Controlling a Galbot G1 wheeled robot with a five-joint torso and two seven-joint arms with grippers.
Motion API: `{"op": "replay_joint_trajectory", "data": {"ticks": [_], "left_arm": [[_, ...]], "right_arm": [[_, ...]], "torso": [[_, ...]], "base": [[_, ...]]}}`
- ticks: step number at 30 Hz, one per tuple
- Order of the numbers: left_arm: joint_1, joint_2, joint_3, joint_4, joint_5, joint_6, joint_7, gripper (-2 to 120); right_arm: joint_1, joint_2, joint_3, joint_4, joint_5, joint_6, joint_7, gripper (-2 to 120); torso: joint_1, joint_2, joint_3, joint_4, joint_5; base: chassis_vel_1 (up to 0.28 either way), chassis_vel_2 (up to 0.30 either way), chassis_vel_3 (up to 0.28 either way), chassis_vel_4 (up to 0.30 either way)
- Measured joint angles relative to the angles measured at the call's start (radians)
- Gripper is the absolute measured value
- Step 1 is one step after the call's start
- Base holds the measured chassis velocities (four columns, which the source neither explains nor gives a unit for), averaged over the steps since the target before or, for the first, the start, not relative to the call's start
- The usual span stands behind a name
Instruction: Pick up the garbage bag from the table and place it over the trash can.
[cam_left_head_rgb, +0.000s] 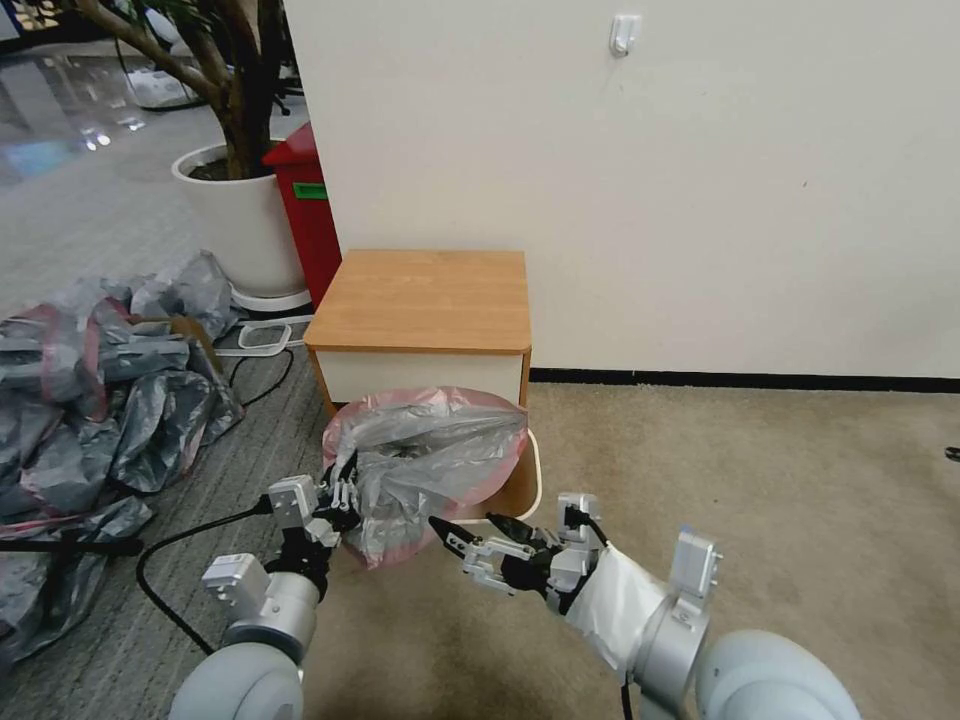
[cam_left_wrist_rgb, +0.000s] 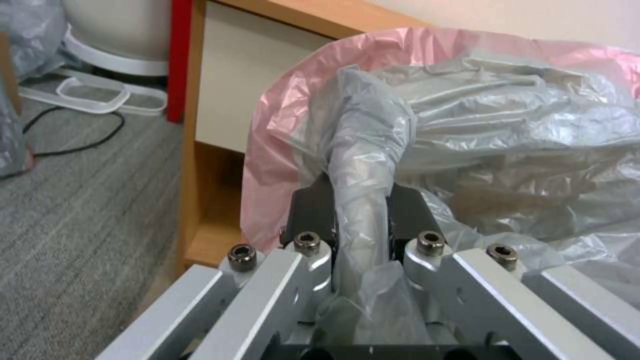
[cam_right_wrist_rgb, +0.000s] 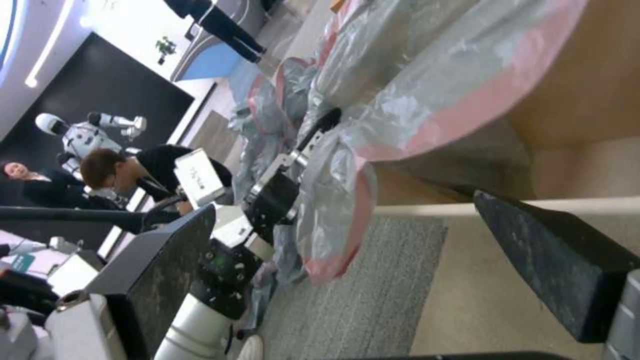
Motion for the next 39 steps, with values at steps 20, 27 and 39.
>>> {"op": "replay_joint_trajectory", "data": {"ticks": [20, 27, 39], "left_arm": [[0.021, -0.011, 0.015, -0.013, 0.042, -0.026, 0.062, 9], [0.021, -0.014, 0.017, -0.014, 0.043, -0.026, 0.062, 9], [0.02, -0.018, 0.022, -0.011, 0.036, -0.023, 0.062, 9]], "right_arm": [[0.019, 0.047, -0.027, -0.036, -0.007, 0.015, 0.038, 41], [0.018, 0.044, -0.025, -0.034, -0.006, 0.015, 0.037, 18], [0.015, 0.036, -0.02, -0.03, -0.006, 0.018, 0.033, 0]], "torso": [[0.0, 0.0, 0.0, 0.0, 0.0], [0.0, 0.0, 0.0, 0.0, 0.0], [0.0, 0.0, 0.0, 0.0, 0.0]], "base": [[0.0, 0.0, 0.0, 0.0], [0.0, 0.0, 0.0, 0.0], [0.0, 0.0, 0.0, 0.0]]}}
